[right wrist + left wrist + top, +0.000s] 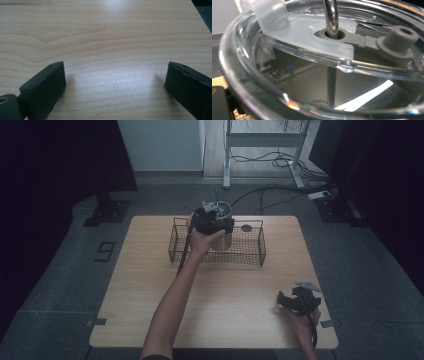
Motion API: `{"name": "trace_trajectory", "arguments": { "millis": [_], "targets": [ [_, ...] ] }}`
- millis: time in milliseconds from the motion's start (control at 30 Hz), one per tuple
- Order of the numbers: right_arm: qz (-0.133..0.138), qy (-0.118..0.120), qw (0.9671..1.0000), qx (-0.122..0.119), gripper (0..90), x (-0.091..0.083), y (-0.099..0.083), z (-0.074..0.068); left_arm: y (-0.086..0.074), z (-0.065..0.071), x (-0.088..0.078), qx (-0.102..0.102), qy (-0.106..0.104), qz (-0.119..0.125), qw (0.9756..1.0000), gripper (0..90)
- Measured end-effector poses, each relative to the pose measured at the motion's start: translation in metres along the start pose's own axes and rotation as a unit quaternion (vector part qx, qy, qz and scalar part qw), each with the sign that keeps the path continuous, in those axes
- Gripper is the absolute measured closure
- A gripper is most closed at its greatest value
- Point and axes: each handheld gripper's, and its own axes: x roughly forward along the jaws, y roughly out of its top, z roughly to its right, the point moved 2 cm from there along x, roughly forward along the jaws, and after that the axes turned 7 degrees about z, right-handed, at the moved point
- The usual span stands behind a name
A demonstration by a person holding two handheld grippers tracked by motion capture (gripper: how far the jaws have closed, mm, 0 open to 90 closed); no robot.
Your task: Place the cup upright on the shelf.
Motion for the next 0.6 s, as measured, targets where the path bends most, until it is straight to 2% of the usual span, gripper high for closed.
{"name": "trace_trajectory", "arguments": {
  "millis": [367,600],
  "targets": [
    [0.000,0.000,1.0000,0.000,3.2,0.000,0.000,0.000,-0.009,-0.008,0.017,-0.006,0.015,-0.008,0.9998,3.8],
    [0.000,0.000,1.0000,0.000,3.1,0.000,0.000,0.000,-0.016,-0.007,0.027,-0.006,0.019,-0.012,0.9997,3.8]
  ]
}}
